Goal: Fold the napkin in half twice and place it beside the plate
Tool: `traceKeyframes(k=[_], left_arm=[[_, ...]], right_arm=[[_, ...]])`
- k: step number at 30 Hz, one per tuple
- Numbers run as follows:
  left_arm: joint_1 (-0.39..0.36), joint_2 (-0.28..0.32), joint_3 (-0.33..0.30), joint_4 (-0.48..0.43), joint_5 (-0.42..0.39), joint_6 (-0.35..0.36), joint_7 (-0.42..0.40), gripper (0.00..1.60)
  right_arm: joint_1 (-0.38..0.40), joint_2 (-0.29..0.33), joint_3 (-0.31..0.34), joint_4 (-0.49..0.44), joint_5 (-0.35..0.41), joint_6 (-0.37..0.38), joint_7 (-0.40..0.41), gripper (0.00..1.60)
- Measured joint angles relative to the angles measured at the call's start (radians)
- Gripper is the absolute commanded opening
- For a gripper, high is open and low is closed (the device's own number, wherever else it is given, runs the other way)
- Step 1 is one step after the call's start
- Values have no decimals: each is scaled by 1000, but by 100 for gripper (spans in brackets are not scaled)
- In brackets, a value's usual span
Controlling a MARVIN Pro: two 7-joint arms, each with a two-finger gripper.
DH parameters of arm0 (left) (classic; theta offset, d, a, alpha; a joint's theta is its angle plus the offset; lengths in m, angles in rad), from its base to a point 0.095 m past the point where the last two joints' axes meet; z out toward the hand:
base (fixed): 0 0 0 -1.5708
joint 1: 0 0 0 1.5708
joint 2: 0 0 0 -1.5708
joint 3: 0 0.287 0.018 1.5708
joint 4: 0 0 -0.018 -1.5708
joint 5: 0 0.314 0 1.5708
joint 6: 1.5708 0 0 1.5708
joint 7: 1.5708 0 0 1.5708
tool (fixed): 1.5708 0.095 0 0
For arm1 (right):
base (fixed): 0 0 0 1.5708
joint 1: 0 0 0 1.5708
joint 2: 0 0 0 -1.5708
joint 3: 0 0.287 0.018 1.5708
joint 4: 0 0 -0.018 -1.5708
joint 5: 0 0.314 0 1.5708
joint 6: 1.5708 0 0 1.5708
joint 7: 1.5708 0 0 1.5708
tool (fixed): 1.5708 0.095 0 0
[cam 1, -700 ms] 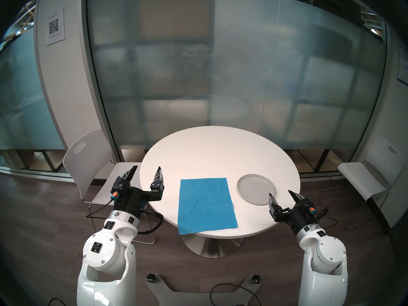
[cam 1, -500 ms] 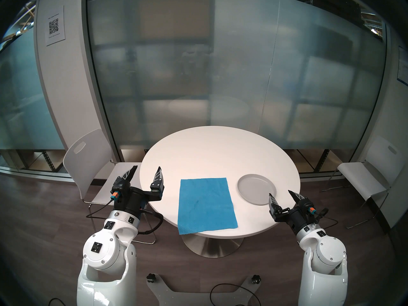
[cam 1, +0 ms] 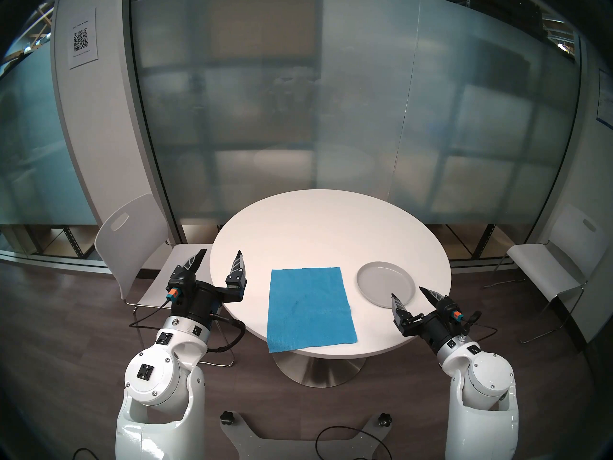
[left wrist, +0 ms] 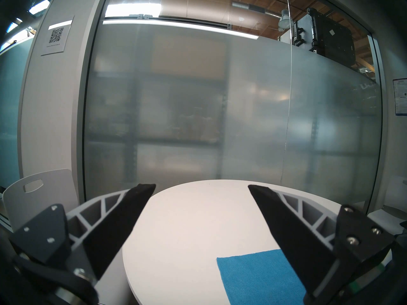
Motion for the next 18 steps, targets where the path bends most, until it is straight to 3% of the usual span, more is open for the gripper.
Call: traceKeyframes(k=[18], left_arm=[[0,0,0,0,0,0,0,160]], right_arm=[[-37,70,-72,13,-55,4,159,160]])
